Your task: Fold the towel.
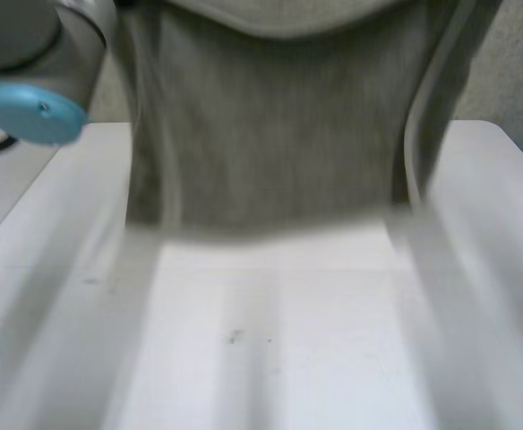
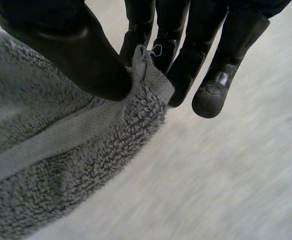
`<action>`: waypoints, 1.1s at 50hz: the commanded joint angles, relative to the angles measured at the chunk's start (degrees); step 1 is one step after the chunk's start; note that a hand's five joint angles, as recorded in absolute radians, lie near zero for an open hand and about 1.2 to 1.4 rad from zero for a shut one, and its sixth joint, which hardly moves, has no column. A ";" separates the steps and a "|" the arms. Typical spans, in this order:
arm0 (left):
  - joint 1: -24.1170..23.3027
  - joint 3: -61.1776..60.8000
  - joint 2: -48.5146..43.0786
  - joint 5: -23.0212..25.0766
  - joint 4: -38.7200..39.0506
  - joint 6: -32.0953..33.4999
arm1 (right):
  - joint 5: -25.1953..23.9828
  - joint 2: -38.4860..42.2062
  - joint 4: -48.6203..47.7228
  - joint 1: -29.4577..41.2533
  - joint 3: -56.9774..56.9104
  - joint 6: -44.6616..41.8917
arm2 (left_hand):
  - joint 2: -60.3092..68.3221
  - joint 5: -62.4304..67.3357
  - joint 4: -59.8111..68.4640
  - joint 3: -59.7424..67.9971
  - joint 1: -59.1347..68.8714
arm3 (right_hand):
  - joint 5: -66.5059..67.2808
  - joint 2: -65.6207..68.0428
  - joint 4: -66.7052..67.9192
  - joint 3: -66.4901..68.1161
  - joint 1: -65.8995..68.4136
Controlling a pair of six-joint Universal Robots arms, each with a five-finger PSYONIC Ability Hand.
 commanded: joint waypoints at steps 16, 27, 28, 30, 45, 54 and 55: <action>4.24 -43.41 8.87 3.08 1.64 -13.16 | -13.15 -4.91 13.58 -0.76 36.89 -8.35 | 10.27 10.95 10.26 10.30 11.43 | 2.75 4.09 2.71 3.74 3.16; 4.33 -65.21 6.15 3.96 16.93 -9.30 | -11.74 0.71 -6.55 -1.72 61.42 -13.45 | 10.27 10.95 10.26 10.30 11.43 | 2.75 4.09 2.71 3.74 3.16; 4.33 -66.43 6.23 4.13 17.28 -8.25 | -11.39 0.89 -8.12 -1.81 63.07 -13.45 | 10.27 10.95 10.26 10.30 11.43 | 2.75 4.09 2.71 3.74 3.16; 4.33 -67.67 6.50 4.13 17.28 -7.54 | -11.04 0.89 -9.10 -1.99 64.58 -13.45 | 10.27 10.95 10.26 10.30 11.43 | 2.75 4.09 2.71 3.74 3.16; 3.10 -71.80 17.30 3.96 17.20 -7.45 | -10.42 -8.95 -15.78 -5.85 76.88 -2.22 | 10.27 10.95 10.26 10.30 11.43 | -67.25 -65.91 -67.29 -66.26 -66.84; 0.81 -70.22 20.38 3.96 15.70 -7.71 | -10.33 -12.91 -18.94 -5.59 82.51 8.17 | 10.27 10.95 10.26 10.30 11.43 | -67.25 -65.91 -67.29 -66.26 -66.84; 0.38 -69.35 20.82 3.96 14.66 -7.71 | -10.33 -13.61 -19.55 -5.50 83.64 9.30 | 10.27 10.95 10.26 10.30 11.43 | -67.25 -65.91 -67.29 -66.26 -66.84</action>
